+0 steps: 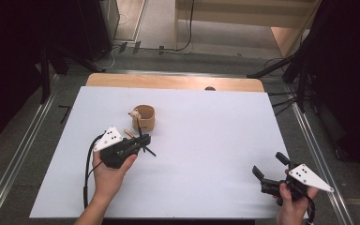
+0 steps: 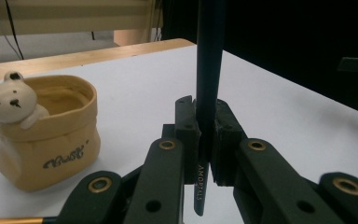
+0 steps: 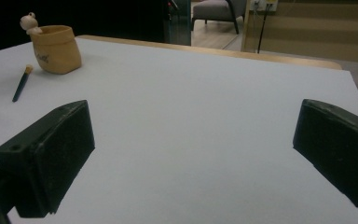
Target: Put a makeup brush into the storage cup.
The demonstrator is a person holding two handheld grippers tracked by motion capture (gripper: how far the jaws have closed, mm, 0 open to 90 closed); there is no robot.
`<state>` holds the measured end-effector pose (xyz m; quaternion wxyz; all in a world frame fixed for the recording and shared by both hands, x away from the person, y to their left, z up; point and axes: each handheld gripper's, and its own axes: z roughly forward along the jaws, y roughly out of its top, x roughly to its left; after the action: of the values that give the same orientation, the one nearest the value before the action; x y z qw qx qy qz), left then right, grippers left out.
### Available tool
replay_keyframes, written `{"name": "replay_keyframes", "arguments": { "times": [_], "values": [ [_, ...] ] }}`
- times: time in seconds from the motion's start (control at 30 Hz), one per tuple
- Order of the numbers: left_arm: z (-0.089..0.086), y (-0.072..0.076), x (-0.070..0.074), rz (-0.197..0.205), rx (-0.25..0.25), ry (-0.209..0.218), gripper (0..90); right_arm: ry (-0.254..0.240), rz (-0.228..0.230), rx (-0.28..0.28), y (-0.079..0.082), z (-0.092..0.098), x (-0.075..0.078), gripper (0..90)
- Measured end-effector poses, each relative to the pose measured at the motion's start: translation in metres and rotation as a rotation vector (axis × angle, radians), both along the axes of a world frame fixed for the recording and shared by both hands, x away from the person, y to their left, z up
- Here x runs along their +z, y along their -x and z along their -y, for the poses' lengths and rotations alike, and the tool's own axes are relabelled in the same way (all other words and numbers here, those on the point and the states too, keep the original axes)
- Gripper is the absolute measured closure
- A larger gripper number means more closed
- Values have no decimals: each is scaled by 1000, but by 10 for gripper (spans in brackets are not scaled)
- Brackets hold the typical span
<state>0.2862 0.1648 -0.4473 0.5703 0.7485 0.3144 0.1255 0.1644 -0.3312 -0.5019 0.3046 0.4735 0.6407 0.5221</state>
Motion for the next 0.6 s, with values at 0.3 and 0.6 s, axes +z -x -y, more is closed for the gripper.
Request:
{"name": "replay_keyframes", "arguments": {
  "times": [0.3,0.6],
  "values": [
    [1,-17,7,22,44,7,843,-17,-12,-26,2,5,-6,0],
    [5,-37,13,43,105,45,843,-12,-21,-28,0,3,-9,0]
  ]
}}
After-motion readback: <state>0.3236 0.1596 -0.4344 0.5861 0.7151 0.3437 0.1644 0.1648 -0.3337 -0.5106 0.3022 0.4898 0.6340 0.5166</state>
